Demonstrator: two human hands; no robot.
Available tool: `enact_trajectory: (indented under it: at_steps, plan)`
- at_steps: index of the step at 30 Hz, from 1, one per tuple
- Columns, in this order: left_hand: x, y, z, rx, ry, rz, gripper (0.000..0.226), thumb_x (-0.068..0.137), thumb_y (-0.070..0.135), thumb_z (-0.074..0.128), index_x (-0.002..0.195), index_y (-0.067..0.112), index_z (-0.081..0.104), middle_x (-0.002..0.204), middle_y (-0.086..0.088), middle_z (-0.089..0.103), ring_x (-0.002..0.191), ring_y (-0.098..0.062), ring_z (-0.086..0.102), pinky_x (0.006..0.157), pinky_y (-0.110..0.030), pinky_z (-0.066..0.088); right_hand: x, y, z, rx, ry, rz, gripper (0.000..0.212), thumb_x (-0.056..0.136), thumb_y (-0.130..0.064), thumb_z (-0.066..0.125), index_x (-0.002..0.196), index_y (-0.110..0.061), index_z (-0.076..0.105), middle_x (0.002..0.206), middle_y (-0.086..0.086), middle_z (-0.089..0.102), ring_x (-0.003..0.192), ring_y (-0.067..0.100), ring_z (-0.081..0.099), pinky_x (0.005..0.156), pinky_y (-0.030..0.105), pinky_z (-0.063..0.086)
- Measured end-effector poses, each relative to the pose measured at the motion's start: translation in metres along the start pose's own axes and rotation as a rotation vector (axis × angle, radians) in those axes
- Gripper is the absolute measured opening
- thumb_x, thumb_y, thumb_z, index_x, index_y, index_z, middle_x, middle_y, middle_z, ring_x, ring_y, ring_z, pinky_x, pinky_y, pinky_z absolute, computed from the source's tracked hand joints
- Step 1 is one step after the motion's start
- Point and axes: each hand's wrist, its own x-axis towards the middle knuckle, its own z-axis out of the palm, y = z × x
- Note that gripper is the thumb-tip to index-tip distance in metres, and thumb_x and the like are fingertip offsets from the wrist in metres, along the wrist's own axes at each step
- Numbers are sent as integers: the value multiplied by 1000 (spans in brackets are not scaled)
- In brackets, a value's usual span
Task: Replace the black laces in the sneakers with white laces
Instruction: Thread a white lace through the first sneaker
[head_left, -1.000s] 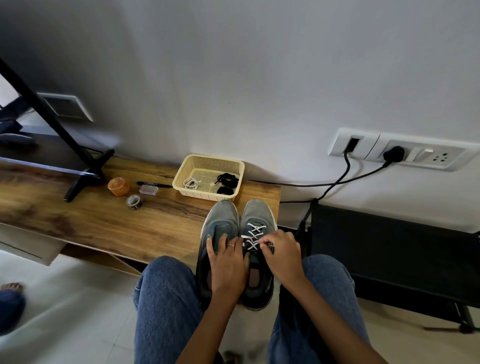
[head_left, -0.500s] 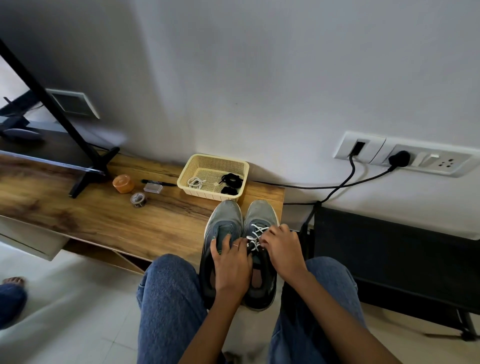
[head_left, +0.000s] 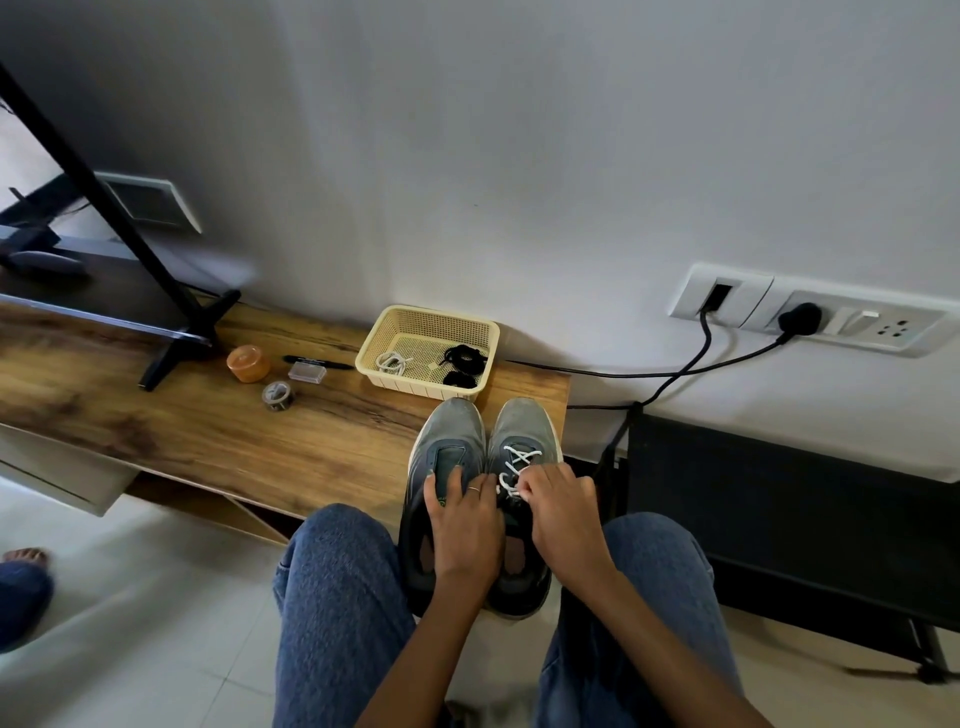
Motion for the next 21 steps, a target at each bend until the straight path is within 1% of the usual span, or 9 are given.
enact_trajectory:
  at_steps: [2,3,6,8,10,12,15,18,21]
  plan:
    - [0,0,0,-2,6,-1,43,56,24,88,96,18,74,89,3,74,105,-27,65,100,-53,23,4,8,-2,70,-3,27,18,84,-2,60,86,-20,61,88,-8,61,87,19,53,71,31,28]
    - [0,0,0,-2,12,-3,42,56,23,88,95,17,74,88,3,74,105,-28,65,100,-53,23,6,11,-5,80,-27,25,17,86,-5,58,90,-20,63,92,-8,62,92,18,52,73,31,27]
    - [1,1,0,-10,16,-9,42,55,24,89,94,17,74,87,3,74,104,-27,65,100,-53,23,10,24,-9,6,-153,11,20,89,-14,56,104,-22,66,104,-7,61,105,16,47,77,31,27]
    - [1,1,0,-12,20,-11,42,55,24,89,94,18,74,86,4,74,104,-26,65,100,-53,23,12,28,-10,-33,-199,21,21,91,-17,55,106,-22,67,108,-6,61,108,17,47,79,31,30]
    - [2,1,-1,-9,20,-14,42,55,25,89,94,18,74,86,4,74,104,-26,65,100,-53,23,14,28,-8,-53,-195,35,17,92,-18,55,103,-19,69,106,-3,62,105,18,49,81,31,32]
    - [1,2,-1,-8,24,-11,42,55,25,89,94,17,74,85,3,74,104,-26,66,100,-53,23,13,26,-7,6,-142,56,11,90,-13,59,93,-12,69,97,1,64,97,22,54,82,34,37]
    - [1,2,-2,3,20,-13,42,56,27,89,95,18,75,86,4,74,104,-26,66,100,-53,22,10,19,-6,103,-22,3,8,81,-3,62,76,-9,65,76,4,65,75,27,59,70,41,47]
    - [1,2,-1,0,11,-8,46,53,27,90,96,18,75,88,3,74,104,-27,66,101,-53,22,4,9,-6,83,51,-86,11,73,-2,57,71,-11,62,70,1,61,65,23,57,63,32,44]
    - [1,1,-2,2,7,-8,48,51,27,91,95,18,75,87,3,74,103,-28,66,100,-53,22,-2,7,-2,121,107,-106,17,82,-10,47,77,-12,63,73,0,61,68,18,52,60,28,40]
